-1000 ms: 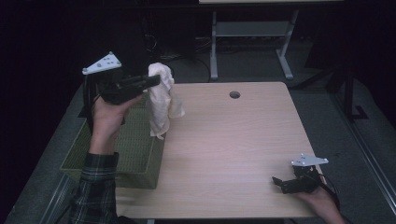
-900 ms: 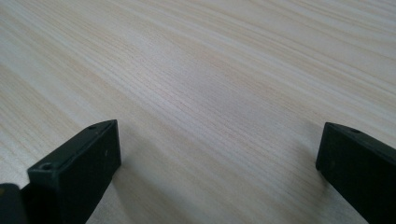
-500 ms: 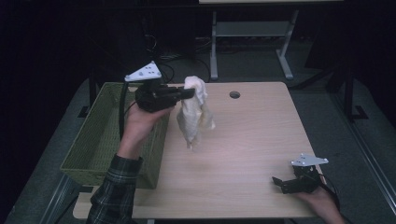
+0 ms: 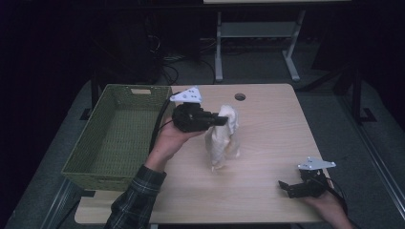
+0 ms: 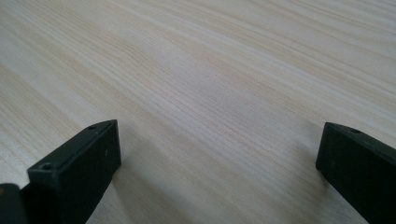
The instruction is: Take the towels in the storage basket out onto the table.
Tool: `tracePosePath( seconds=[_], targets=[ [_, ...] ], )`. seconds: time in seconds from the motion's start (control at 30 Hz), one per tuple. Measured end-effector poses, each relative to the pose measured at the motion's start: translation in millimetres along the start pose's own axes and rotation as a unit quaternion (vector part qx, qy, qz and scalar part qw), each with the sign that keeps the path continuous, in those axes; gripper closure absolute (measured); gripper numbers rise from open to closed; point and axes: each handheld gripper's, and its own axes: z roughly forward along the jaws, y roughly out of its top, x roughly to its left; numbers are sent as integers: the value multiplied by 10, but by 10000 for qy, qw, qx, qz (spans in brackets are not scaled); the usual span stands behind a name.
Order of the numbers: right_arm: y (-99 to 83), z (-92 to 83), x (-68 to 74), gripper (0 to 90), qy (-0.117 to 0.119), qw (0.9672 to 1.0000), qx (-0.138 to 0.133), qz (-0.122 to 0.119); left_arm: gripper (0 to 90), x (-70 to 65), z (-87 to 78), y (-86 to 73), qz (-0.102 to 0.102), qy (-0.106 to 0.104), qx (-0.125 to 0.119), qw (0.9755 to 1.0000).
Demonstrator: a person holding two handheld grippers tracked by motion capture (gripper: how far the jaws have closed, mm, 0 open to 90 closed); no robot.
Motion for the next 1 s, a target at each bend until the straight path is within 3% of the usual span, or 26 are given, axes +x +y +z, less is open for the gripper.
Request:
tracePosePath(
  seconds=[0.2, 0.4, 0.77, 1.0],
  targets=[
    [0, 1, 0, 0, -2, 10000, -3, 3, 827, -73, 310, -138, 121, -402, 292, 9987],
    [0, 0, 0, 0, 0, 10000, -1, -2, 827, -110, 618, -287, 171, -702, 648, 9953],
    [0, 0, 2, 0, 19, 10000, 3, -20, 825, -25, 1130, -672, 3, -924, 1189, 9886],
    [0, 0, 2, 0, 19, 10000, 2, -23, 823, 14, 1402, -886, -103, -836, 1444, 9859]
  ],
)
